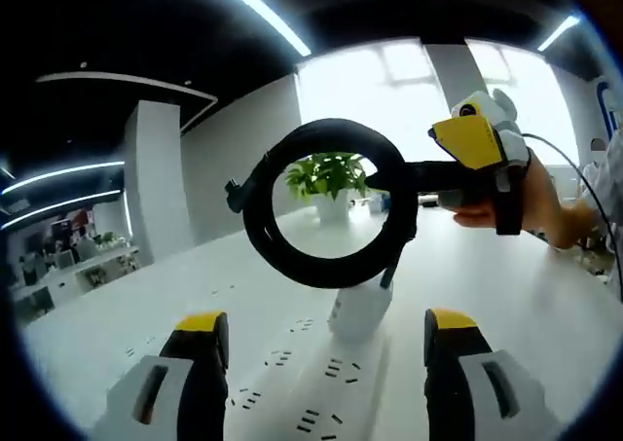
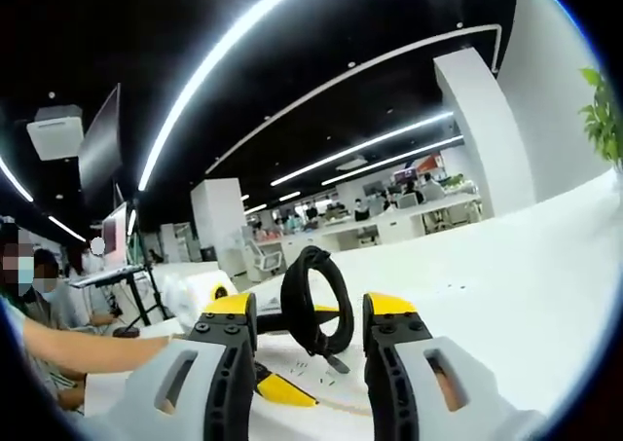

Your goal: Straighten the power strip on the desk, plug the charger into it

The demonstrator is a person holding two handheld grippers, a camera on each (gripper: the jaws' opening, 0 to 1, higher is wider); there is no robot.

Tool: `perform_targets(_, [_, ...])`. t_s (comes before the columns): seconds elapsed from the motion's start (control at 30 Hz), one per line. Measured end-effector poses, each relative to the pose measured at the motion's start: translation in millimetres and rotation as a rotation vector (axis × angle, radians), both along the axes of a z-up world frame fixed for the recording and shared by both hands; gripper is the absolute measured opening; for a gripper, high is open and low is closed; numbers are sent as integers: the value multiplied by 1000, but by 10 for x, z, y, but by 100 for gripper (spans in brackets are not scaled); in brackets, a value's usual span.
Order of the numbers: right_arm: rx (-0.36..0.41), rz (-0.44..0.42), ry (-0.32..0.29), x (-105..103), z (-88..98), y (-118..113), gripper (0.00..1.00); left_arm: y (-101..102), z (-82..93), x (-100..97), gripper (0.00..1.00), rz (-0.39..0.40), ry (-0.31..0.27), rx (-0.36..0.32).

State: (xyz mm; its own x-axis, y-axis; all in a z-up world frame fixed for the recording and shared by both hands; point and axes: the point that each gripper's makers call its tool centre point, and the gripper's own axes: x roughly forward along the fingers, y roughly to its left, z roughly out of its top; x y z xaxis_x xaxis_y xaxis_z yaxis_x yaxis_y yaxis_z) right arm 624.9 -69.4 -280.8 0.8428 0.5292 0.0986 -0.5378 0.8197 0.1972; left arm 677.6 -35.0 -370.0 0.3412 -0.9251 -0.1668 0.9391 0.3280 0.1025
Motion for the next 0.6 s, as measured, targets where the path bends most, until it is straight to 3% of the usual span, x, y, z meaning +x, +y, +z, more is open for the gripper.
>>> perform_targets(0.3, [-25,11,-5,0,-60,-25,50,136,43,19,93,54,-12,-24])
perform_targets(0.6, [-46,25,-36,-44,-83,-71,55,248,53,-30,98,116,-47,-6])
